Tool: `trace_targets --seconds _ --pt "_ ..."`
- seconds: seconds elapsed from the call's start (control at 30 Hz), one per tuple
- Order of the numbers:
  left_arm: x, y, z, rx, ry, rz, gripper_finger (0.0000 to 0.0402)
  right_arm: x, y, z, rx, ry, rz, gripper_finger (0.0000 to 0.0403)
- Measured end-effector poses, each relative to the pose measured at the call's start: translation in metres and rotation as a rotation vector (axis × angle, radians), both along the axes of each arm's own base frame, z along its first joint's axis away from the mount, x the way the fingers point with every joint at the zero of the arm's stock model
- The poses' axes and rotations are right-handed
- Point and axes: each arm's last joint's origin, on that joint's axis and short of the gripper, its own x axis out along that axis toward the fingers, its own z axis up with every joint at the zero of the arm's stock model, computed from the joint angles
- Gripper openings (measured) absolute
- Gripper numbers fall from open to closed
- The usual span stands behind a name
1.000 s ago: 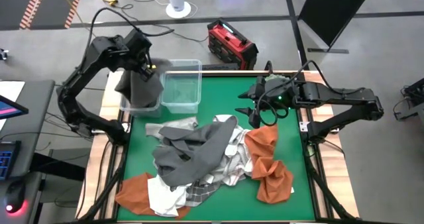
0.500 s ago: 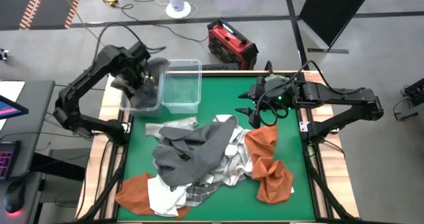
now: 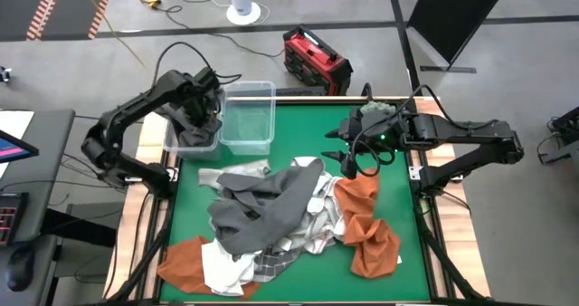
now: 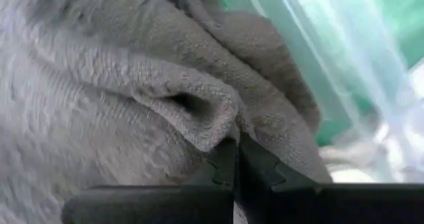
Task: Sort towels by color in basket
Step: Put the gray towel into the left transparent bin
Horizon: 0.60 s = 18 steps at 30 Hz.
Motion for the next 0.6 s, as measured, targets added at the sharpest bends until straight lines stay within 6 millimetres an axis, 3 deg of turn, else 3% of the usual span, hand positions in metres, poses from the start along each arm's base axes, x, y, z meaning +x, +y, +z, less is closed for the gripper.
trace_targets --seconds 0.2,0.33,0.43,0.6 --pt "0.005 0.008 -0.013 -0.081 0.068 -0.324 0.0000 0.000 0.006 0.000 0.009 -0.002 0.020 0.0280" --pt "0.008 0.011 -0.021 -0.133 0.080 -0.403 0.0006 0.000 0.009 0.000 0.014 -0.003 0.030 0.0280" --pt "0.010 0.013 -0.027 -0.171 0.099 -0.431 0.0042 0.000 0.009 0.000 0.019 -0.005 0.025 0.0280" --pt "0.010 0.015 -0.034 -0.210 0.180 -0.487 0.0145 0.000 0.009 0.000 0.026 -0.006 0.021 0.0280"
